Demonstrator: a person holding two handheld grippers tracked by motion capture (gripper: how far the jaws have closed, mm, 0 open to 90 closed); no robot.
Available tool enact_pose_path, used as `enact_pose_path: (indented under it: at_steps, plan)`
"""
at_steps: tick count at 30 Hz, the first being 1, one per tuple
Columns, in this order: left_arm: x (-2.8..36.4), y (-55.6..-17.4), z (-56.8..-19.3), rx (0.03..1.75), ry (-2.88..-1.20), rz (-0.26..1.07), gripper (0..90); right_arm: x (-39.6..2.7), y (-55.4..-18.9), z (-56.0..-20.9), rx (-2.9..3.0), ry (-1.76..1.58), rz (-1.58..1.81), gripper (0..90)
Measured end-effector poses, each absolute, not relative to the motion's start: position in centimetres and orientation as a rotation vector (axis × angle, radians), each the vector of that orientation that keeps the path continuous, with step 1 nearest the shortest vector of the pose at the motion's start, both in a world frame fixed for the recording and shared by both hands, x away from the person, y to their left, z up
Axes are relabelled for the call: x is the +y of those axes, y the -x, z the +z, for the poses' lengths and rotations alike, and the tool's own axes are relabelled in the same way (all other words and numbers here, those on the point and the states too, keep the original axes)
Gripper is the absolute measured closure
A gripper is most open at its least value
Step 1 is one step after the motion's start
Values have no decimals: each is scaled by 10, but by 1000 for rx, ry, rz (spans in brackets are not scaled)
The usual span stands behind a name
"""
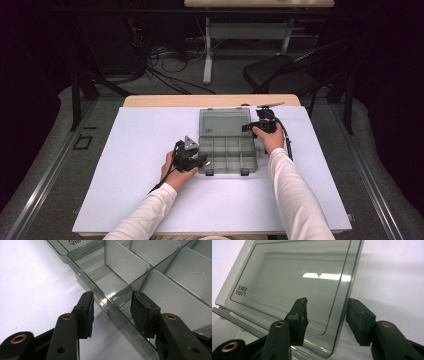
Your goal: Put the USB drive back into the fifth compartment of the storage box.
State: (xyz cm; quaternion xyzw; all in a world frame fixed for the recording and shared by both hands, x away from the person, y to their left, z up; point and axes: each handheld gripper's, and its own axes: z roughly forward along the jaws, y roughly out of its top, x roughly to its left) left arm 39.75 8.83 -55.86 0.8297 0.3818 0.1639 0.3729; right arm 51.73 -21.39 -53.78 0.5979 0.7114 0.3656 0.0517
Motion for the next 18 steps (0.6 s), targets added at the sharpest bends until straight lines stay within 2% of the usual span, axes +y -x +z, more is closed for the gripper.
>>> enact_pose_path:
  at_steps: [18]
  plan:
    - [88, -397, -559, 983, -2119, 422, 541, -224, -514, -526, 2161, -1713, 1158, 694]
